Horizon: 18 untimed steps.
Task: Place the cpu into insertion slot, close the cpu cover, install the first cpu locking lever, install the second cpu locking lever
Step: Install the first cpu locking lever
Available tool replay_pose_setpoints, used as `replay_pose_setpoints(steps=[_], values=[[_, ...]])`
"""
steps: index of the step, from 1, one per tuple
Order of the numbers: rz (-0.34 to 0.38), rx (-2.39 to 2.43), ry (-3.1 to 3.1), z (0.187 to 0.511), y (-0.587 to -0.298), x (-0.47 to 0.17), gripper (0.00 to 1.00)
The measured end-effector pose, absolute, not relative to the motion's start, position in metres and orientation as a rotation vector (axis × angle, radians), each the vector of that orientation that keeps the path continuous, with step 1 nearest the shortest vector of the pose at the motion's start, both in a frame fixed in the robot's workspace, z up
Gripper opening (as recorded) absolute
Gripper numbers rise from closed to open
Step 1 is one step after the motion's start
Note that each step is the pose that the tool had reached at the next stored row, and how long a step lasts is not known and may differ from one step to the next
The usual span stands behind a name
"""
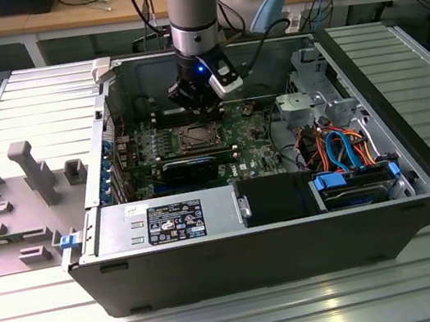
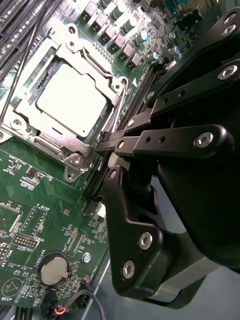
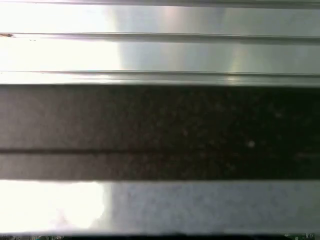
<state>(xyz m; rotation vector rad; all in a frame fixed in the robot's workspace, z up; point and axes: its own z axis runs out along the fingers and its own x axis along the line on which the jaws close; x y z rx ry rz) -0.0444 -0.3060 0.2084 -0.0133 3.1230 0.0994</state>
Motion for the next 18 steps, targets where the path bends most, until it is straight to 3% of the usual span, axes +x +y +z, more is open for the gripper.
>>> replay_pose_setpoints(steps=[18], values=[[0.061, -0.014, 3.118, 0.2060, -0.3024, -0.0438, 0.11]])
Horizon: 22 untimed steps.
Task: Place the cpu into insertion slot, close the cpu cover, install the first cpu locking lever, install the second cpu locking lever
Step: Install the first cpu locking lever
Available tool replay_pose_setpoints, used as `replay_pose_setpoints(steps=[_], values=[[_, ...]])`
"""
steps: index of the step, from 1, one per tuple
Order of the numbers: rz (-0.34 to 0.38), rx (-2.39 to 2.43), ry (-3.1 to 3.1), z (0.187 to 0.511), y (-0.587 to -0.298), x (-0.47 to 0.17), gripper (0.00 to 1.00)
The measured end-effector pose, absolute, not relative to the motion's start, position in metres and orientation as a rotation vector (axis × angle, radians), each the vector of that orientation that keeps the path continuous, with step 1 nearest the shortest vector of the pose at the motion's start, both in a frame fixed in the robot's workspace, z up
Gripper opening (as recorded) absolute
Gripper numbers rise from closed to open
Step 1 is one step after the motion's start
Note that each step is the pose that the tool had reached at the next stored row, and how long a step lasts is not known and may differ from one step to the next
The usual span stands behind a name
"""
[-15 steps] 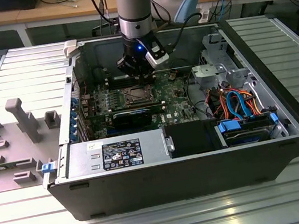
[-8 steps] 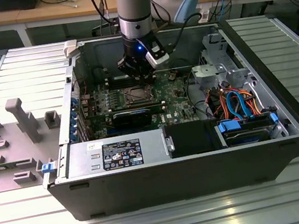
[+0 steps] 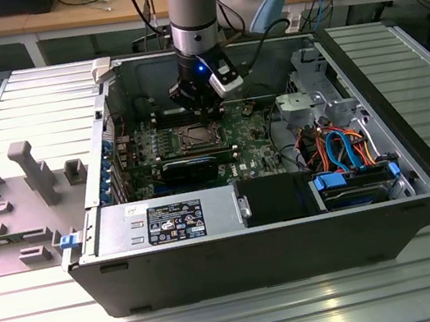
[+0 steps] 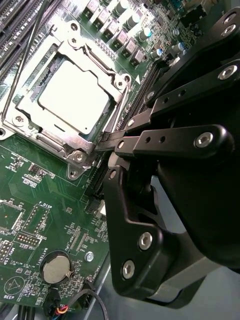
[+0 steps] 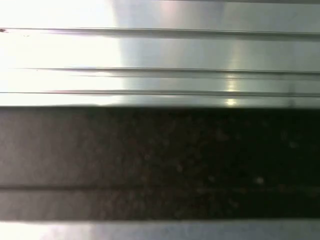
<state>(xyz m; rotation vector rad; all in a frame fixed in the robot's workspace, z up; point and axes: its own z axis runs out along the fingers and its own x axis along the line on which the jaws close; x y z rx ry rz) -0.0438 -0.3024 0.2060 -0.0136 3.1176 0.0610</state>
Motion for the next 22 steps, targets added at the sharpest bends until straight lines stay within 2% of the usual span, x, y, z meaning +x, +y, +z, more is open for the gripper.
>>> replay_pose_setpoints(steps=[22], values=[[0.052, -0.013, 3.120, 0.2047, -0.3024, -0.0410, 0.11]])
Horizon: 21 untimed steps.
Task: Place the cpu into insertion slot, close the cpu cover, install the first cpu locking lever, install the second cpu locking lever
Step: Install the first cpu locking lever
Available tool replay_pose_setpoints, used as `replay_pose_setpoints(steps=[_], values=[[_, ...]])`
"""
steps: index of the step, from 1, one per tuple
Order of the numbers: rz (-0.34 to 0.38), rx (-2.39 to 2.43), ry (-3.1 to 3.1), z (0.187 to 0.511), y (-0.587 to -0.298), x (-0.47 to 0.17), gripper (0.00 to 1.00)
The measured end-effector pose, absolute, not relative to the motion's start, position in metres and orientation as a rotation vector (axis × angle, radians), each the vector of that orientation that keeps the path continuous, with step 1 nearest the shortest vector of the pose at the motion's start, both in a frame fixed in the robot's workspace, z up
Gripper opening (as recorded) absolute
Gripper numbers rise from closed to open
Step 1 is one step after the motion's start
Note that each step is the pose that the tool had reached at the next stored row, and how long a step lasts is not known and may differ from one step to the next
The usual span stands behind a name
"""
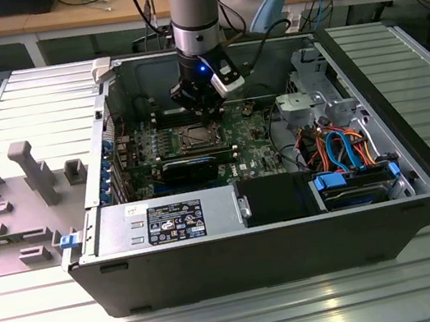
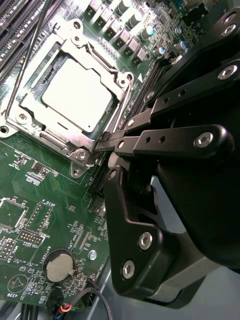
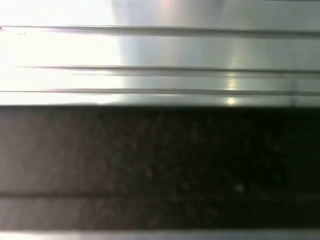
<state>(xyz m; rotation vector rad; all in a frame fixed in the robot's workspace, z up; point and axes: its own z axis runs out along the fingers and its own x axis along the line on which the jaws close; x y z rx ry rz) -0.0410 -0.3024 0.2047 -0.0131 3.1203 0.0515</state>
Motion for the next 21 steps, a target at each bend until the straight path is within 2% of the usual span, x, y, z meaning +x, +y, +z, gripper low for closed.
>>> replay_pose_setpoints(steps=[21], values=[[0.038, -0.014, 3.121, 0.2040, -0.3027, -0.0409, 0.11]])
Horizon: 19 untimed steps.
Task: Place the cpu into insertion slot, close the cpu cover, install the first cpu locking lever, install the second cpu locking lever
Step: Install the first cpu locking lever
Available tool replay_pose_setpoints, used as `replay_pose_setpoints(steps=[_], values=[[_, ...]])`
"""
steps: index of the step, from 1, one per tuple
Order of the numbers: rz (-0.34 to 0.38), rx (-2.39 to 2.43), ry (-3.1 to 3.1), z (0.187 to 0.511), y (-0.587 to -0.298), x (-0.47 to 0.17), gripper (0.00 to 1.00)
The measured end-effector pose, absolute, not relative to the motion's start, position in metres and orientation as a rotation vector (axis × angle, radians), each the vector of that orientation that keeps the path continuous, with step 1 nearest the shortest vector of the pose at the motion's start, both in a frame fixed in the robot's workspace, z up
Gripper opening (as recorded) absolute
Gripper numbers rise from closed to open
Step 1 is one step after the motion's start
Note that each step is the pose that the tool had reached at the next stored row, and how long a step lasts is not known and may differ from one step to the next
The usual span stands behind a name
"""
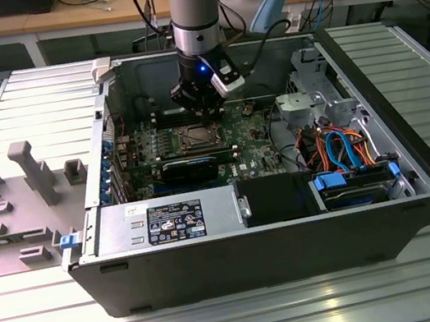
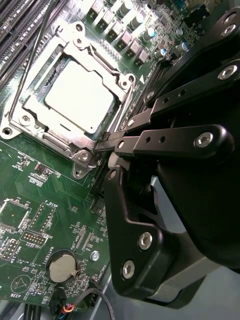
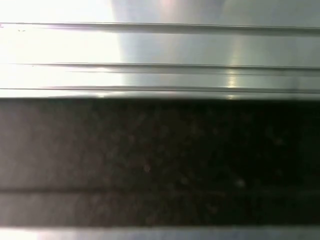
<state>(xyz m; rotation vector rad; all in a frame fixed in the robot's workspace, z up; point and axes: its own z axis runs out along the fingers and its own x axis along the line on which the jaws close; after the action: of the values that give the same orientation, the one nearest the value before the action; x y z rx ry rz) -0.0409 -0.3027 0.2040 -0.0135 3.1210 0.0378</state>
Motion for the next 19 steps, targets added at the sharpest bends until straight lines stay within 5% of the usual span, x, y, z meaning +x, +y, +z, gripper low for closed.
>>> replay_pose_setpoints(steps=[19], values=[[0.081, -0.013, 3.120, 0.2014, -0.3024, -0.0408, 0.11]])
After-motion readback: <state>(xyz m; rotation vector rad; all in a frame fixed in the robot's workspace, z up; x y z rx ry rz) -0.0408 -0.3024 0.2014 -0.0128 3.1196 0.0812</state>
